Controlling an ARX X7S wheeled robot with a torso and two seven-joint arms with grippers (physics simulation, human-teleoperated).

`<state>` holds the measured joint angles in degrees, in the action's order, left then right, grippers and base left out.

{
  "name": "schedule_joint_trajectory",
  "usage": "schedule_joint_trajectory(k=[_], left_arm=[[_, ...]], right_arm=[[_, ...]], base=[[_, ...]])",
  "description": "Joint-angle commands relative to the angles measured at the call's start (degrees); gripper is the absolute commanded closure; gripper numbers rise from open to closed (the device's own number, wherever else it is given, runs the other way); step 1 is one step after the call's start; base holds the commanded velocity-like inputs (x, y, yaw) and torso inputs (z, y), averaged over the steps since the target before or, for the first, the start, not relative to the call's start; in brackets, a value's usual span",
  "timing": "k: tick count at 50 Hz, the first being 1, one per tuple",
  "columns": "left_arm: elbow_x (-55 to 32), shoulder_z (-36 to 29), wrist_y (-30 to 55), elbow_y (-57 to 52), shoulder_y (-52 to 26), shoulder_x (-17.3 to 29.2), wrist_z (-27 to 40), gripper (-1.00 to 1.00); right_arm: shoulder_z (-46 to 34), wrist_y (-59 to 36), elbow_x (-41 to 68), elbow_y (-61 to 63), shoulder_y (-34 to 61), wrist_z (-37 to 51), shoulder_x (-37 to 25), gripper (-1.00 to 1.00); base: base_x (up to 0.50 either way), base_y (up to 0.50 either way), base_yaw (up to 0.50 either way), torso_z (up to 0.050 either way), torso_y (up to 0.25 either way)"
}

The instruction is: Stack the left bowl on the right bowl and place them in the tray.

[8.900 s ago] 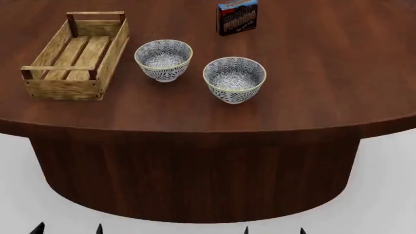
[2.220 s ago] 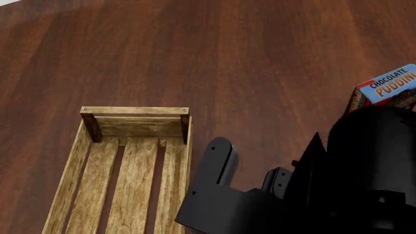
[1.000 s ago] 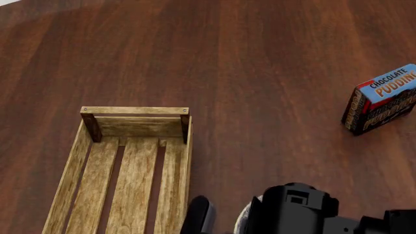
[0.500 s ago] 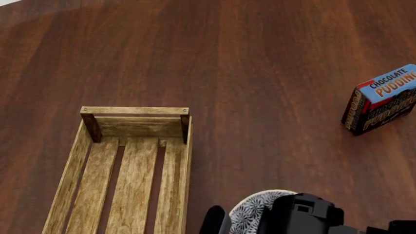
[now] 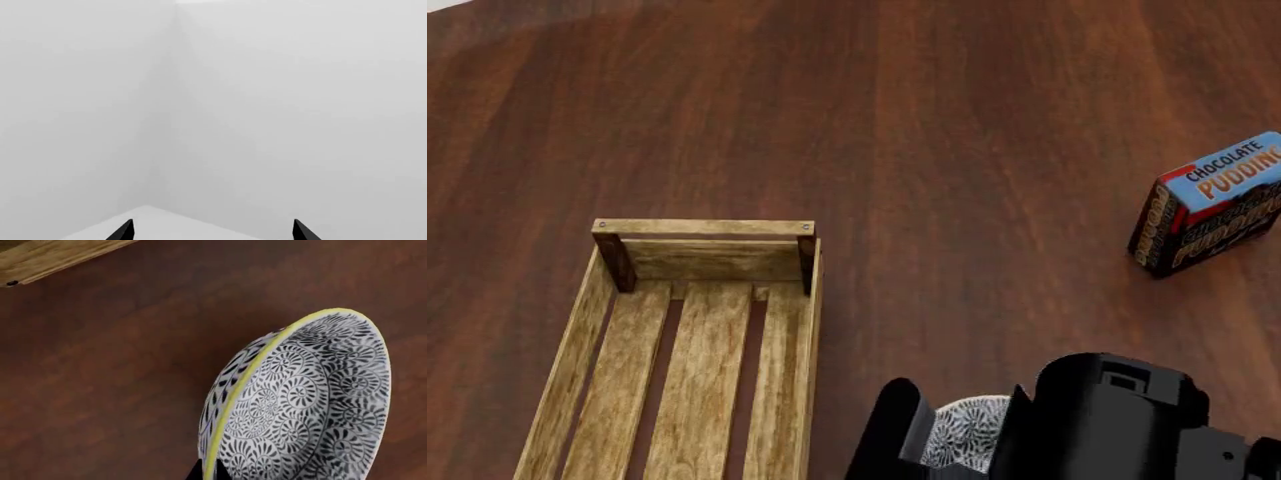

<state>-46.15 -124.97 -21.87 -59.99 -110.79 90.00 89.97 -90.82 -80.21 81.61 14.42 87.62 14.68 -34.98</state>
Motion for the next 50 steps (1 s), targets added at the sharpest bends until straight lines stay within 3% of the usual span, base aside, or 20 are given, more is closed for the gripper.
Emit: schedule_joint_trajectory(k=[1, 24, 33, 50], left_arm=[[0.0, 0.4, -0.6, 0.0, 0.3, 0.0, 0.0, -1.0], [-1.0, 1.7, -0.5, 0.0, 0.3, 0.0, 0.0, -1.0], [-0.2, 1.6, -1.9, 1.0, 1.1, 0.0, 0.0, -1.0], [0.0, 1.9, -2.2, 1.2, 1.8, 0.0, 0.0, -1.0]], right_arm=[[2.2, -4.0, 10.1, 3.1, 4.4, 8.1, -2.0, 1.0], [-2.9, -7.7, 28.9, 5.4, 22.6, 22.5, -3.1, 1.0], [-9.6, -7.0, 38.3, 6.0, 34.1, 29.8, -3.0, 1.0], [-20.8, -4.0, 47.9, 8.4, 43.8, 41.1, -3.5, 1.0]], base=[[0.0, 0.0, 0.0, 0.0, 0.0], [0.0, 0.0, 0.0, 0.0, 0.0], [0.0, 0.0, 0.0, 0.0, 0.0], [0.0, 0.0, 0.0, 0.0, 0.0]])
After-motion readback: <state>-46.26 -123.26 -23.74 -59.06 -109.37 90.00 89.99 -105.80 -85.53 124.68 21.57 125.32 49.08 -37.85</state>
